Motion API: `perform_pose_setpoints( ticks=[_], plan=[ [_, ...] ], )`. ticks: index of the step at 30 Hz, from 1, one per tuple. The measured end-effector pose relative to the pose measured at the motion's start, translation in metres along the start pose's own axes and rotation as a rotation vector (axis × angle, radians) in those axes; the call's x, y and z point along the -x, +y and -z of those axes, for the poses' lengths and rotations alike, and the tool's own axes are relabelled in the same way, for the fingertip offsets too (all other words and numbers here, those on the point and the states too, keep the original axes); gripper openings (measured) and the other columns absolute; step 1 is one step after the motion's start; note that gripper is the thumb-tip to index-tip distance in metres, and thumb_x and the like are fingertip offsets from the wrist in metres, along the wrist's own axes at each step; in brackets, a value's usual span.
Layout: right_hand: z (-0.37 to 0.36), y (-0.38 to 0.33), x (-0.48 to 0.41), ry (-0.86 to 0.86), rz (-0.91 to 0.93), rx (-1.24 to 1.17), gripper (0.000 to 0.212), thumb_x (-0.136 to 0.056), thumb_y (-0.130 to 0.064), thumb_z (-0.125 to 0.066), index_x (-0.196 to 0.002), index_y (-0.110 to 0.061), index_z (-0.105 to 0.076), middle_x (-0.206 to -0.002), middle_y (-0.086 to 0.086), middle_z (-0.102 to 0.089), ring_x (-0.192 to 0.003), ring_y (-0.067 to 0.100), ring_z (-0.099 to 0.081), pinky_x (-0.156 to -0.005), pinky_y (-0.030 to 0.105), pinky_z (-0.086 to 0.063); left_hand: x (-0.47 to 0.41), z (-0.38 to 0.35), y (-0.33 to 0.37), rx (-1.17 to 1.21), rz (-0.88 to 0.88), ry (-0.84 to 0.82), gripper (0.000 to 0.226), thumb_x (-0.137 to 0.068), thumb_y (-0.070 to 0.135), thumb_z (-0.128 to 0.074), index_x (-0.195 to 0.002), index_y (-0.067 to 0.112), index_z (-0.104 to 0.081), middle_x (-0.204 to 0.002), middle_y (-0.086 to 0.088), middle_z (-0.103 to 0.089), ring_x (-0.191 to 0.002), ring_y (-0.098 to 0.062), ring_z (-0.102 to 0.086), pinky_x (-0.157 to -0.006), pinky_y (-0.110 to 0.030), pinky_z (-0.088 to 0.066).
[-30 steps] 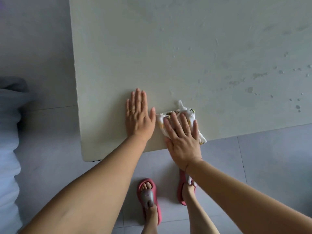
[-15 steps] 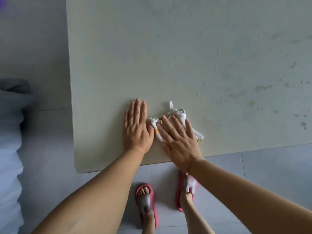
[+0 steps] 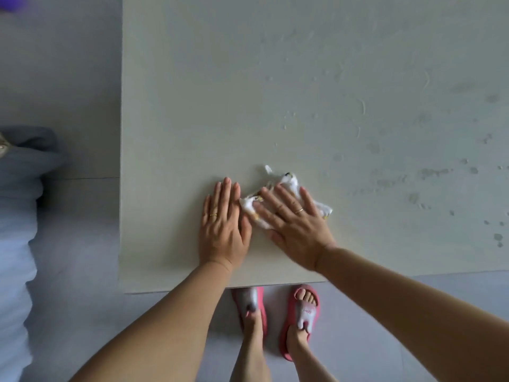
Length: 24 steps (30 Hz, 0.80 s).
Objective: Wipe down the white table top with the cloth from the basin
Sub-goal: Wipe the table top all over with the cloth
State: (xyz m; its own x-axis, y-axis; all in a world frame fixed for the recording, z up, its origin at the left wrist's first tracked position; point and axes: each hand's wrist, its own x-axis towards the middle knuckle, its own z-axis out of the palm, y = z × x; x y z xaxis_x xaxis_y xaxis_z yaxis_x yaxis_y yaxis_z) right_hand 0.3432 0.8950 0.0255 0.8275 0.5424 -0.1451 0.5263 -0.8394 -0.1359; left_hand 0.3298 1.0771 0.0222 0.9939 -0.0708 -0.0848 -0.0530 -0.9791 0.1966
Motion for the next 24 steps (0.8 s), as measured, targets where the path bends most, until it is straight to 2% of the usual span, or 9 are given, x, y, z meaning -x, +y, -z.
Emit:
perform_pose_setpoints(
  ticks=[3, 7, 10, 13, 15, 18, 20, 21, 24],
  plan=[
    [0.005, 0.034, -0.014, 0.029, -0.244, -0.056, 0.055, -0.094, -0.044, -0.025, -0.148, -0.031, -0.021, -0.157, -0.002, -0.016, -0.145, 0.024, -0.014, -0.115, 0.05, 0.0, 0.0, 0.0, 0.0, -0.026, 0.009, -0.031, 0.062, -0.089, 0.029, -0.032, -0.147, 0.008, -0.028, -0.155, -0.012, -0.023, -0.145, -0.025, -0.018, -0.117, -0.042, -0.018],
    [0.002, -0.005, -0.032, 0.095, -0.536, -0.163, 0.058, -0.094, -0.041, -0.031, -0.149, -0.032, -0.016, -0.158, -0.004, -0.011, -0.146, 0.024, -0.006, -0.114, 0.05, 0.008, 0.001, -0.002, -0.001, -0.039, 0.009, -0.04, 0.062, -0.09, 0.029, -0.031, -0.147, 0.007, -0.029, -0.155, -0.013, -0.023, -0.144, -0.026, -0.02, -0.116, -0.042, -0.017],
    [-0.001, -0.023, -0.034, 0.051, -0.279, -0.103, 0.056, -0.095, -0.044, -0.03, -0.149, -0.031, -0.017, -0.158, -0.003, -0.013, -0.146, 0.027, -0.009, -0.115, 0.055, 0.002, -0.002, -0.003, -0.001, -0.053, 0.0, -0.05, 0.061, -0.09, 0.03, -0.03, -0.144, 0.003, -0.033, -0.152, -0.017, -0.029, -0.142, -0.029, -0.026, -0.116, -0.042, -0.016],
    [0.009, 0.014, -0.038, 0.006, 0.04, 0.017, 0.054, -0.094, -0.044, -0.03, -0.146, -0.03, -0.029, -0.155, -0.001, -0.025, -0.142, 0.029, -0.022, -0.113, 0.057, -0.012, -0.001, 0.0, 0.0, -0.033, 0.001, -0.053, 0.061, -0.089, 0.029, -0.031, -0.145, 0.003, -0.032, -0.153, -0.016, -0.028, -0.142, -0.029, -0.024, -0.116, -0.043, -0.017],
    [0.014, 0.047, -0.047, 0.017, -0.006, 0.027, 0.054, -0.094, -0.043, -0.03, -0.146, -0.03, -0.03, -0.155, 0.0, -0.025, -0.143, 0.029, -0.022, -0.112, 0.056, -0.012, -0.002, 0.0, 0.0, -0.025, 0.0, -0.052, 0.061, -0.09, 0.029, -0.031, -0.146, 0.004, -0.031, -0.154, -0.015, -0.026, -0.143, -0.029, -0.022, -0.115, -0.044, -0.018],
    [0.015, 0.055, -0.066, 0.058, -0.463, -0.134, 0.057, -0.096, -0.04, -0.035, -0.149, -0.034, -0.015, -0.159, -0.004, -0.009, -0.146, 0.022, -0.004, -0.115, 0.051, 0.003, -0.001, 0.0, -0.001, -0.027, 0.001, -0.051, 0.062, -0.09, 0.029, -0.032, -0.146, 0.005, -0.029, -0.154, -0.015, -0.025, -0.143, -0.029, -0.021, -0.115, -0.044, -0.019],
    [0.014, 0.023, -0.078, 0.081, -0.634, -0.181, 0.06, -0.094, -0.038, -0.037, -0.149, -0.033, -0.013, -0.159, -0.004, -0.005, -0.146, 0.023, 0.0, -0.113, 0.051, 0.009, -0.001, 0.0, -0.001, -0.018, 0.003, -0.07, 0.062, -0.09, 0.029, -0.032, -0.147, 0.005, -0.028, -0.154, -0.015, -0.024, -0.144, -0.028, -0.021, -0.115, -0.044, -0.019],
    [0.013, 0.003, -0.081, 0.077, -0.599, -0.189, 0.06, -0.094, -0.039, -0.036, -0.149, -0.032, -0.014, -0.159, -0.003, -0.005, -0.146, 0.024, 0.001, -0.112, 0.052, 0.01, -0.002, 0.0, 0.0, -0.016, 0.007, -0.075, 0.061, -0.09, 0.029, -0.031, -0.146, 0.005, -0.029, -0.154, -0.015, -0.025, -0.144, -0.028, -0.021, -0.115, -0.044, -0.019],
    [0.007, -0.028, -0.076, -0.021, -0.233, -0.125, 0.056, -0.095, -0.045, -0.021, -0.149, -0.033, -0.012, -0.158, -0.006, -0.003, -0.146, 0.026, 0.0, -0.114, 0.053, 0.008, -0.003, 0.001, 0.001, -0.014, 0.021, -0.079, 0.058, -0.093, 0.031, -0.028, -0.143, 0.003, -0.034, -0.151, -0.016, -0.031, -0.141, -0.029, -0.028, -0.114, -0.044, -0.02]
  ],
)
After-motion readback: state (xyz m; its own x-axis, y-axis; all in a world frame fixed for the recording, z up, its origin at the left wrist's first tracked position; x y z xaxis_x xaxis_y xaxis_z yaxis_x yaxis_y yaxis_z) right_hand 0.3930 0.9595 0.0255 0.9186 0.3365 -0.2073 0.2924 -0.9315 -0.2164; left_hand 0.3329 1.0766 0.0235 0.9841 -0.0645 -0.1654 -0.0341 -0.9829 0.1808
